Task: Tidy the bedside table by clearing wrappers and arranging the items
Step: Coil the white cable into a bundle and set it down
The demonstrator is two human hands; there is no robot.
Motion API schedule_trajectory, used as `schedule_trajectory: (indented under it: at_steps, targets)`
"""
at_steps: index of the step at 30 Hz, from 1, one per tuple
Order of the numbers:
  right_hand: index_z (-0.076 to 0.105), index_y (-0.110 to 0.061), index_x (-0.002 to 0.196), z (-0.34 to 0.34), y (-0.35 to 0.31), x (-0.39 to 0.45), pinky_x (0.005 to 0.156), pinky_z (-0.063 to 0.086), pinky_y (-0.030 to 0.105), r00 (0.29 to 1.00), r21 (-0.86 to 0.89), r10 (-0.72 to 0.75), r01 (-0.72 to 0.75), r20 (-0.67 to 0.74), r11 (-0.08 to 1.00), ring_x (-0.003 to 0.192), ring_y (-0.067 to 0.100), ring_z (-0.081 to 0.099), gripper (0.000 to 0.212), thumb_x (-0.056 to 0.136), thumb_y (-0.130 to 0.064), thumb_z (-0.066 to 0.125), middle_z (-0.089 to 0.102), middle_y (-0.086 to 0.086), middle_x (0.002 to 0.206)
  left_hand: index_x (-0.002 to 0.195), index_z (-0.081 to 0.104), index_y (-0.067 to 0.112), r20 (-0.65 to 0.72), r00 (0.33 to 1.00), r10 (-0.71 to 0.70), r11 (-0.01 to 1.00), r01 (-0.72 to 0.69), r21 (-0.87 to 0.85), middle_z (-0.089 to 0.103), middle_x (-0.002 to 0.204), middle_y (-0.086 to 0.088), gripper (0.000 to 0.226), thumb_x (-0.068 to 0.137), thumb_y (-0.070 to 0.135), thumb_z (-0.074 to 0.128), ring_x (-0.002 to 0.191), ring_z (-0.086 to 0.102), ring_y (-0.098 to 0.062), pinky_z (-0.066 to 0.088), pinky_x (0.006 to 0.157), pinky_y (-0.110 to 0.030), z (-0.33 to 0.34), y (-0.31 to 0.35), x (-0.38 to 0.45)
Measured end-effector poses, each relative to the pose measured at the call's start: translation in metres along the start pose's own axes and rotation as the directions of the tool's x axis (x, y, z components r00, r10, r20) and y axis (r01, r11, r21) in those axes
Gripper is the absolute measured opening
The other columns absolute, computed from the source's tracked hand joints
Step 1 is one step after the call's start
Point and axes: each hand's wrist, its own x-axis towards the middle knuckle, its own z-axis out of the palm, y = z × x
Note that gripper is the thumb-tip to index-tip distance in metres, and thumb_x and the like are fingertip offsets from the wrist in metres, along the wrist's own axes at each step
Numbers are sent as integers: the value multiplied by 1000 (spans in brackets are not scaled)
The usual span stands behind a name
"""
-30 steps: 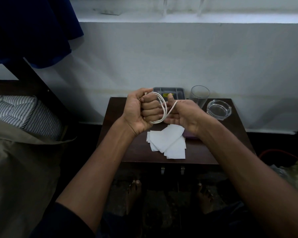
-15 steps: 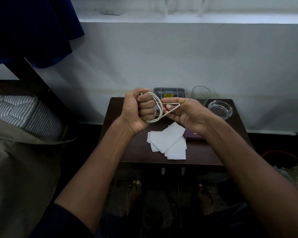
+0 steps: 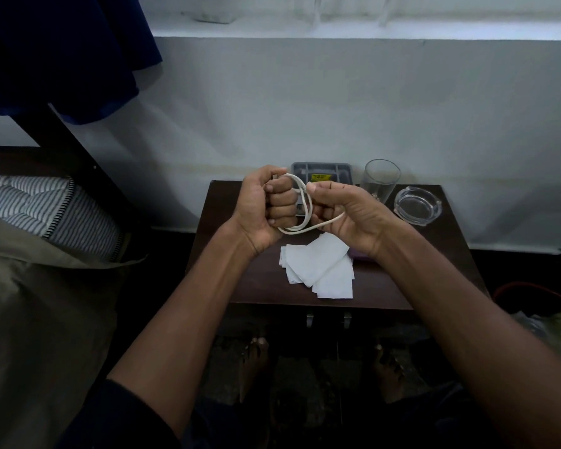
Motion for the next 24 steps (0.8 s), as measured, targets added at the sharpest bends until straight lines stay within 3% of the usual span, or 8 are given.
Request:
schedule_trajectory:
  at_steps: [3, 6, 8, 12, 16, 19, 22, 24]
  targets:
    - [75, -7, 94, 0, -1, 0, 62, 54, 23, 996, -83, -50, 44, -71, 996, 71, 15, 63, 26, 73, -17, 89, 69, 8, 83, 51, 34, 29, -118, 990, 74, 990, -58, 129, 20, 43, 13, 54, 105, 31, 37, 40, 3, -7, 7, 35, -17, 3, -4, 3]
    - [77, 0, 102, -1, 1, -1, 64, 53, 22, 987, -168, -78, 55, -137, 984, 78, 20, 66, 21, 82, 1, 84, 74, 12, 89, 56, 37, 28, -224, 963, 147, 942, -67, 329, 24, 45, 13, 52, 107, 38, 44, 37, 15, -5, 18, 35, -19, 6, -6, 5]
    - [77, 6, 111, 2, 2, -2, 65, 53, 22, 978, -249, -96, 48, -185, 967, 81, 21, 66, 24, 86, 8, 79, 76, 16, 95, 57, 43, 27, -293, 929, 225, 864, -51, 502, 33, 48, 10, 56, 108, 51, 47, 40, 26, -7, 31, 42, -23, 7, -10, 6]
    - [78, 8, 105, 6, 1, -1, 54, 49, 17, 941, -362, -136, 16, -309, 932, 58, 8, 61, 14, 93, 8, 72, 73, 16, 86, 71, 65, 21, -318, 864, 389, 625, 5, 780, 65, 73, -3, 63, 105, 67, 39, 57, 49, -9, 43, 58, -25, 1, -16, 9]
    - [78, 6, 108, 7, 0, 2, 80, 50, 36, 927, -377, -107, -39, -358, 925, 84, 25, 58, 15, 99, -1, 68, 73, 16, 95, 95, 63, 26, -191, 873, 449, 482, -57, 874, 57, 77, 1, 40, 114, 47, 34, 64, 54, -8, 48, 66, -30, -7, -18, 11]
    - [75, -9, 103, 8, -2, 0, 83, 51, 35, 962, -358, -23, -78, -271, 930, 89, 17, 64, 19, 108, -12, 57, 72, 6, 97, 100, 54, 25, -156, 851, 502, 383, -57, 922, 61, 84, 0, 28, 114, 43, 37, 70, 62, -12, 54, 71, -39, -11, -22, 13]
    - [66, -21, 93, 11, 0, 0, 87, 51, 38, 990, -237, 59, -89, -130, 967, 85, 15, 66, 27, 113, -21, 48, 66, -3, 86, 104, 57, 14, -188, 775, 604, 349, -45, 936, 64, 82, -1, 35, 114, 40, 37, 72, 67, -23, 56, 73, -43, -10, -24, 12]
    - [68, -19, 94, 14, 2, -1, 86, 53, 38, 995, -218, 21, -41, -95, 975, 86, 16, 67, 29, 113, -30, 49, 68, -2, 85, 108, 62, 12, -169, 703, 691, 256, -20, 966, 70, 84, -5, 36, 114, 38, 38, 80, 70, -31, 55, 72, -44, -8, -25, 11]
